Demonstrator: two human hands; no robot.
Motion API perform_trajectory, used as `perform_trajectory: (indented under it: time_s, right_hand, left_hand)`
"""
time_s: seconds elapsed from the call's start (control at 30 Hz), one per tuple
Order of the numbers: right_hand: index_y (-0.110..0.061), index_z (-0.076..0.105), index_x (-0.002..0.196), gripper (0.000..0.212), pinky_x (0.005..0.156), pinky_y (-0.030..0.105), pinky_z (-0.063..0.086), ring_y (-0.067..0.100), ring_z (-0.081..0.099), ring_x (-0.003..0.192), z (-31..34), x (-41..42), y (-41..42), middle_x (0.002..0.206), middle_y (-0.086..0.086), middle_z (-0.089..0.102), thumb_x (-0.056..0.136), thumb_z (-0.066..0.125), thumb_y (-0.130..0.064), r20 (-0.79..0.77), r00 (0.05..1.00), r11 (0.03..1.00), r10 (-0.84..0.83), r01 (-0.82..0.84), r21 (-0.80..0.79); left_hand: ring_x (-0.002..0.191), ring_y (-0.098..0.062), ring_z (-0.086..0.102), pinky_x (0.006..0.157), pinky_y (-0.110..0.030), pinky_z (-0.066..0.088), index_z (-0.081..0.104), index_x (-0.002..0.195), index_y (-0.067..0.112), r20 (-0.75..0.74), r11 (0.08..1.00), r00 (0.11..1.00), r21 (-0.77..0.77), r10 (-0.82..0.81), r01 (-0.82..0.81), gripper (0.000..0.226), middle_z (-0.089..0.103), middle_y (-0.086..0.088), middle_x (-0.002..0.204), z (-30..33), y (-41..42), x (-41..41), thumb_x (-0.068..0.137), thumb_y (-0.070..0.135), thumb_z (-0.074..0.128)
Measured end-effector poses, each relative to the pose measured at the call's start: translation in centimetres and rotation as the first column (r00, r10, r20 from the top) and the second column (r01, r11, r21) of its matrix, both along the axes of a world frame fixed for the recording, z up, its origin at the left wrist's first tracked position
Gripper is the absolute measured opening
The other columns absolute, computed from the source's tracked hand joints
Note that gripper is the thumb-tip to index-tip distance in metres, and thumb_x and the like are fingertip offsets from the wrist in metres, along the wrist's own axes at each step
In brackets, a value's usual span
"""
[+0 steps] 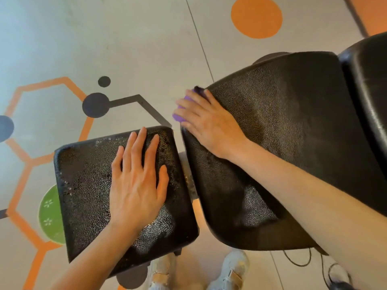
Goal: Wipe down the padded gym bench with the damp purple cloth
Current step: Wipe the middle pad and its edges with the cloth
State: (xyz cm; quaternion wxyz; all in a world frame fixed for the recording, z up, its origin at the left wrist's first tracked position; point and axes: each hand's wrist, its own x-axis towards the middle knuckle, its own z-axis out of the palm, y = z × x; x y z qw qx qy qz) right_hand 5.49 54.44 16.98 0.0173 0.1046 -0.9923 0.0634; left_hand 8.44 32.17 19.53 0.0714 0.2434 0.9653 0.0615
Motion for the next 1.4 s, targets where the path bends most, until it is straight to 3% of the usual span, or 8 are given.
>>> perform_trajectory:
  time_s: [0.13, 0.3, 0.43, 0.63, 0.8, 0.97, 1.2, 1.4]
  right_hand:
    - [-0.011, 0.043, 0.142, 0.041, 0.122, 0.042, 0.008, 0.026, 0.019, 0.148, 0.4, 0.0, 2.0, 0.153, 0.006, 0.036, 0.101, 0.041, -0.011, -0.023, 0.901, 0.867, -0.433, 0.410, -0.285]
    - [-0.007, 0.045, 0.141, 0.046, 0.120, 0.036, 0.023, 0.023, 0.025, 0.146, 0.7, 3.4, -1.3, 0.151, 0.008, 0.039, 0.097, 0.045, 0.005, 0.035, 0.926, 0.824, -0.377, 0.352, -0.444]
    - [-0.004, 0.049, 0.137, 0.044, 0.119, 0.035, 0.025, 0.026, 0.029, 0.144, 1.4, 8.4, -2.8, 0.148, 0.012, 0.044, 0.095, 0.047, 0.008, 0.035, 0.907, 0.774, -0.420, 0.378, -0.508]
    - [-0.003, 0.052, 0.135, 0.038, 0.118, 0.033, 0.028, 0.026, 0.032, 0.143, 4.3, 14.9, -4.5, 0.146, 0.012, 0.046, 0.097, 0.045, 0.002, 0.035, 0.838, 0.660, -0.544, 0.454, -0.599]
    - [-0.002, 0.052, 0.134, 0.038, 0.119, 0.025, 0.024, 0.025, 0.033, 0.143, 5.4, 21.5, -4.8, 0.145, 0.010, 0.048, 0.097, 0.047, -0.002, 0.067, 0.674, 0.497, -0.736, 0.605, -0.621]
    - [-0.006, 0.048, 0.139, 0.043, 0.117, 0.027, 0.031, 0.015, 0.029, 0.144, 5.2, 26.9, -3.9, 0.149, 0.006, 0.044, 0.098, 0.044, -0.018, 0.089, 0.472, 0.272, -0.877, 0.640, -0.718]
    - [-0.018, 0.040, 0.139, 0.042, 0.113, 0.037, 0.037, 0.020, 0.037, 0.142, 3.2, 31.5, -2.6, 0.147, 0.005, 0.046, 0.099, 0.046, -0.008, 0.074, 0.148, 0.016, -0.986, 0.529, -0.848]
    - [-0.022, 0.043, 0.138, 0.041, 0.111, 0.035, 0.039, 0.013, 0.040, 0.139, 0.6, 32.1, -1.4, 0.146, 0.002, 0.048, 0.099, 0.048, -0.009, 0.192, -0.074, -0.206, -0.979, 0.322, -0.924]
  left_hand:
    - [0.153, -0.026, 0.012, 0.123, -0.044, 0.012, 0.026, 0.154, 0.016, -0.009, 1.000, 1.000, -0.010, -0.008, 0.008, 0.060, 0.017, -0.009, 0.163, -0.1, -0.1, 0.0, 0.099, 0.040, 0.032]
    - [0.153, -0.024, 0.012, 0.124, -0.043, 0.010, 0.026, 0.153, 0.018, 0.009, 0.999, 1.000, 0.048, 0.005, -0.005, 0.058, 0.017, -0.007, 0.163, -0.2, -0.2, 0.0, 0.100, 0.039, 0.037]
    - [0.152, -0.026, 0.015, 0.124, -0.045, 0.011, 0.029, 0.152, 0.020, 0.047, 0.986, 0.998, 0.163, -0.031, 0.023, 0.056, 0.020, -0.006, 0.162, 0.0, -0.7, -0.1, 0.100, 0.039, 0.038]
    - [0.153, -0.026, 0.011, 0.124, -0.039, 0.004, 0.033, 0.151, 0.017, 0.069, 0.959, 0.972, 0.193, -0.224, 0.207, 0.054, 0.017, -0.008, 0.163, 1.6, -0.2, 2.1, 0.100, 0.027, 0.048]
    - [0.151, -0.029, 0.020, 0.124, -0.044, 0.013, 0.040, 0.148, 0.013, 0.071, 0.870, 0.879, 0.203, -0.471, 0.450, 0.054, 0.023, -0.011, 0.161, 2.7, 2.2, 6.6, 0.097, 0.029, 0.044]
    - [0.151, -0.025, 0.016, 0.123, -0.036, 0.007, 0.037, 0.150, 0.016, 0.082, 0.742, 0.740, 0.148, -0.668, 0.653, 0.057, 0.022, -0.008, 0.162, 2.4, 5.4, 10.4, 0.096, 0.032, 0.040]
    - [0.152, -0.025, 0.017, 0.122, -0.042, 0.010, 0.038, 0.150, 0.017, 0.093, 0.590, 0.582, 0.131, -0.808, 0.797, 0.054, 0.021, -0.006, 0.163, 1.1, 9.6, 13.9, 0.097, 0.028, 0.047]
    - [0.154, -0.020, 0.010, 0.125, -0.040, 0.009, 0.031, 0.152, 0.018, 0.066, 0.504, 0.500, 0.153, -0.864, 0.850, 0.056, 0.016, -0.001, 0.164, 0.1, 13.0, 15.0, 0.098, 0.029, 0.043]
